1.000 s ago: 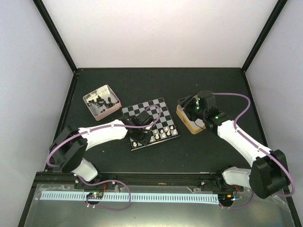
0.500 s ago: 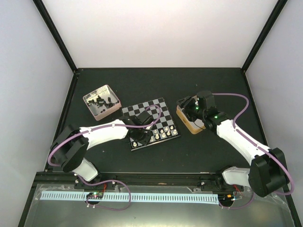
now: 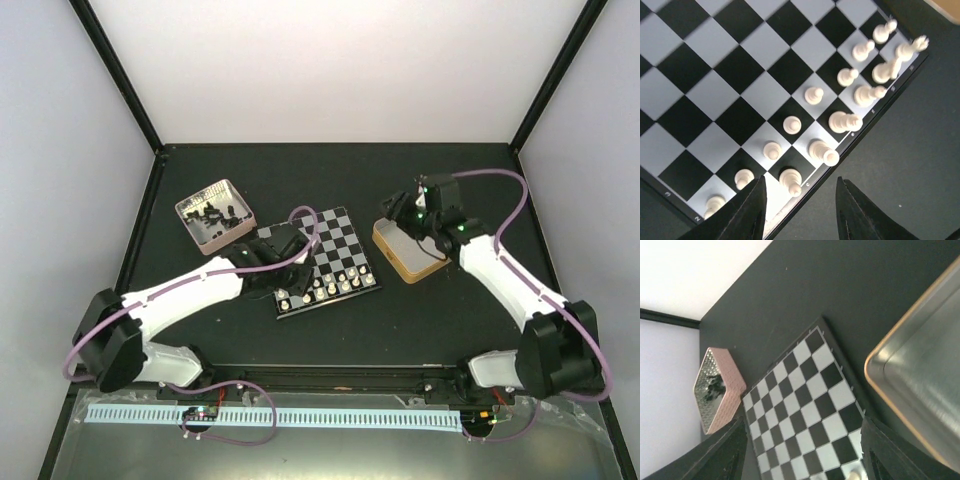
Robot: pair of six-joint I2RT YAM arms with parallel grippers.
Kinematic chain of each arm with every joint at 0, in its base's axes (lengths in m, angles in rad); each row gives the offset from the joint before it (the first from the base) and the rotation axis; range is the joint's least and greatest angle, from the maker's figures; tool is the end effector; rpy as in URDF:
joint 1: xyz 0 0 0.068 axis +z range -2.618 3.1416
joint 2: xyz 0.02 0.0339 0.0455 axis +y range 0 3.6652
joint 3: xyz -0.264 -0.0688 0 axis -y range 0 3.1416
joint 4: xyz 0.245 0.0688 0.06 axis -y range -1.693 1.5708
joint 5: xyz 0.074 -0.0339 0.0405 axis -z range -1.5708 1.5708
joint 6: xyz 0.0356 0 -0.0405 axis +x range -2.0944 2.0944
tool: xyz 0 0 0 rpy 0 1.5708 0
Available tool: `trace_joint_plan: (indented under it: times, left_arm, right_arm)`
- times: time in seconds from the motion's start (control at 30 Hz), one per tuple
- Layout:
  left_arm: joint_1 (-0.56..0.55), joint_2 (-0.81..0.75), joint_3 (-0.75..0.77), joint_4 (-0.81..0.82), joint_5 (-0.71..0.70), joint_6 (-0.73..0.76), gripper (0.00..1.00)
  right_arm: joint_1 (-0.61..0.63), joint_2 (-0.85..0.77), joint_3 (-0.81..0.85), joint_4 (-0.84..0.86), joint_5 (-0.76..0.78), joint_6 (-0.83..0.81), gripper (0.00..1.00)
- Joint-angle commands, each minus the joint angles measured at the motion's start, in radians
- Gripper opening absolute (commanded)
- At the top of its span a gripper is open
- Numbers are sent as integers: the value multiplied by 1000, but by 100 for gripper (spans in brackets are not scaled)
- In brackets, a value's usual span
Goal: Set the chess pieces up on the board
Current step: Adjust the storage box at the center of the board.
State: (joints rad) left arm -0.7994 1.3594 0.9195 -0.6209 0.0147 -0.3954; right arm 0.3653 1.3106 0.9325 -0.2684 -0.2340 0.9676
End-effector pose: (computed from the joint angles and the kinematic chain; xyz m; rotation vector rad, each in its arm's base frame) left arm 0.1846 -0.1906 0.2259 0.5464 2.6424 -0.4120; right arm 0.2666 0.1108 0.2685 0.5727 2.3136 0.9525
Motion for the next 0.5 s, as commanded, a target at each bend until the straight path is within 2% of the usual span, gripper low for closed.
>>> trace_joint_plan:
  times: [0.0,0.17,0.3,0.47]
  left_arm:
    - [32,-97,18,16,-35,-13,42]
    - [81,-193,-12,56,-42,-12,48]
    - [111,-235,-28,70,-13,-5,50]
    - [134,-253,-40,64,16,0,51]
  right_arm:
    - [-47,95,148,-130,13,-416,63]
    - [-49,299,367,-363,116,-821,67]
    - [-55,431,473,-481,194,-1037,63]
    - [-57,527,538,-555,273,-1270,67]
